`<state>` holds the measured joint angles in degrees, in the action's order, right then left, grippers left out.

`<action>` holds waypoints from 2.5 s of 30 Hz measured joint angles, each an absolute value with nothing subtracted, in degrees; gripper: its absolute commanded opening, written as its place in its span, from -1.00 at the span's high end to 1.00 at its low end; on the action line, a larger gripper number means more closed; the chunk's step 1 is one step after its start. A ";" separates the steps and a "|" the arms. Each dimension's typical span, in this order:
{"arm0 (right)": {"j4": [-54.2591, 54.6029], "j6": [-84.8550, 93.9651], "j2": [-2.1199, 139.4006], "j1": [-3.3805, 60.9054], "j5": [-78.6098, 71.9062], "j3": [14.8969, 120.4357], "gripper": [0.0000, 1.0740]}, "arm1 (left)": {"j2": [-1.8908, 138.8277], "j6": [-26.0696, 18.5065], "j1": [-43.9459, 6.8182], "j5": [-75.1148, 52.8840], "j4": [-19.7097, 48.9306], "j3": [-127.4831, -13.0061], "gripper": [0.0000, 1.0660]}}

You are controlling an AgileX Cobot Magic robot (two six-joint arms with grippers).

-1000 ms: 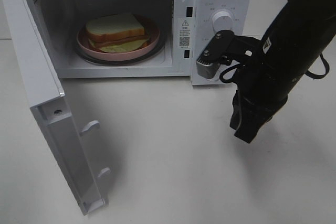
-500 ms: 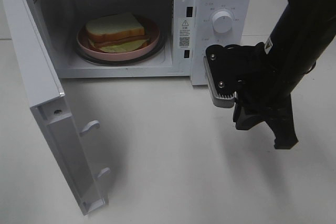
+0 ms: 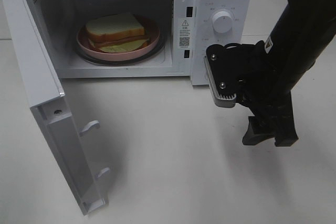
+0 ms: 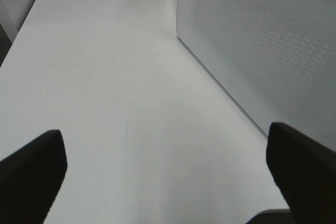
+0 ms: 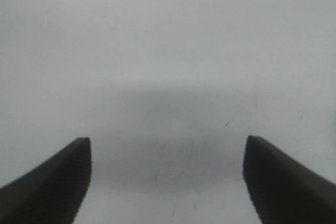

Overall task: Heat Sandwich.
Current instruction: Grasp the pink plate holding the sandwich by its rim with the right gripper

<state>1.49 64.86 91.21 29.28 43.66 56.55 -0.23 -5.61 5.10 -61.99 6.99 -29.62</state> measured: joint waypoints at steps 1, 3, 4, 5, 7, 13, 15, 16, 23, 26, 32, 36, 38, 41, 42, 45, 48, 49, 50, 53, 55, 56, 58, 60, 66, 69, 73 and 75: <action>1.49 64.86 91.21 29.28 43.66 56.55 -0.72 | -0.23 -5.61 5.10 -61.99 6.99 -29.62 -0.84; 1.43 63.43 91.21 29.28 43.49 56.55 -0.75 | -0.23 -5.61 5.10 -61.99 6.99 -29.62 -0.84; 1.43 63.03 91.21 29.28 43.43 56.55 -0.75 | -0.23 -5.61 5.10 -61.99 6.99 -29.62 -0.84; 0.97 62.45 91.21 29.28 43.32 56.55 -0.74 | -0.23 -5.61 5.10 -61.99 6.99 -29.62 -0.84; 0.40 62.45 91.21 29.28 43.32 56.55 -0.74 | -0.23 -5.61 5.10 -61.99 6.99 -29.62 -0.84; -4.53 62.40 91.21 30.42 42.91 56.55 -0.70 | -0.23 -5.61 5.10 -61.99 6.99 -29.62 -0.84; -6.93 62.28 91.21 31.80 41.48 56.55 -0.69 | -0.23 -5.61 5.10 -61.99 6.99 -29.62 -0.84; -7.45 62.28 91.21 32.14 41.25 56.67 -0.68 | -0.23 -5.61 5.10 -61.99 6.99 -29.62 -0.84; -9.74 62.22 91.21 34.49 40.16 60.62 -0.66 | -0.23 -5.61 5.10 -61.99 6.99 -29.62 -0.84; -10.03 62.22 91.27 35.18 39.88 62.28 -0.65 | -0.23 -5.61 5.10 -61.99 6.99 -29.62 -0.84; -10.20 62.22 93.85 36.50 38.62 66.12 -0.63 | -0.23 -5.61 5.10 -61.99 6.99 -29.62 -0.84; -10.37 62.22 96.37 37.30 37.93 68.58 -0.61 | -0.23 -5.61 5.10 -61.99 6.99 -29.62 -0.84; -10.37 62.17 98.09 38.27 36.73 70.19 -0.61 | -0.23 -5.61 5.10 -61.99 6.99 -29.62 -0.84; -10.37 62.17 99.64 39.02 35.47 72.08 -0.60 | -0.23 -5.61 5.10 -61.99 6.99 -29.62 -0.84; -10.37 62.17 100.21 39.19 34.95 72.77 -0.59 | -0.23 -5.61 5.10 -61.99 6.99 -29.62 -0.84; -10.31 62.17 101.41 39.25 33.92 74.03 -0.58 | -0.23 -5.61 5.10 -61.99 6.99 -29.62 -0.84; -10.14 62.17 104.22 39.25 31.34 76.26 -0.58 | -0.23 -5.61 5.10 -61.99 6.99 -29.62 -0.84; -10.14 62.17 104.79 39.25 30.71 76.83 -0.58 | -0.23 -5.61 5.10 -61.99 6.99 -29.62 -0.84; -10.14 62.17 104.79 39.25 30.71 76.83 -0.58 | -0.23 -5.61 5.10 -61.99 6.99 -29.62 -0.84; -10.03 62.17 107.54 39.25 28.53 79.07 -0.58 | -0.23 -5.61 5.10 -61.99 6.99 -29.62 -0.84; -10.03 62.17 108.29 39.25 28.30 79.58 -0.58 | -0.23 -5.61 5.10 -61.99 6.99 -29.62 -0.84; -9.85 62.17 109.72 39.25 28.19 80.79 -0.58 | -0.23 -5.61 5.10 -61.99 6.99 -29.62 -0.84; -9.80 62.17 111.38 39.25 28.19 82.39 -0.58 | -0.23 -5.61 5.10 -61.99 6.99 -29.62 -0.84; -9.34 62.17 112.93 39.25 28.13 84.22 -0.57 | -0.23 -5.61 5.10 -61.99 6.99 -29.62 -0.84; -8.71 62.17 117.91 39.25 28.13 89.90 -0.57 | -0.23 -5.61 5.10 -61.99 6.99 -29.62 -0.84; -8.71 62.17 120.49 39.25 28.19 92.76 -0.57 | -0.23 -5.61 5.10 -61.99 6.99 -29.62 -0.84; -7.73 62.17 123.99 39.25 28.25 96.37 -0.57 | -0.23 -5.61 5.10 -61.99 6.99 -29.62 -0.84; -7.56 62.11 125.42 39.25 28.36 98.26 -0.57 | -0.23 -5.61 5.10 -61.99 6.99 -29.62 -0.84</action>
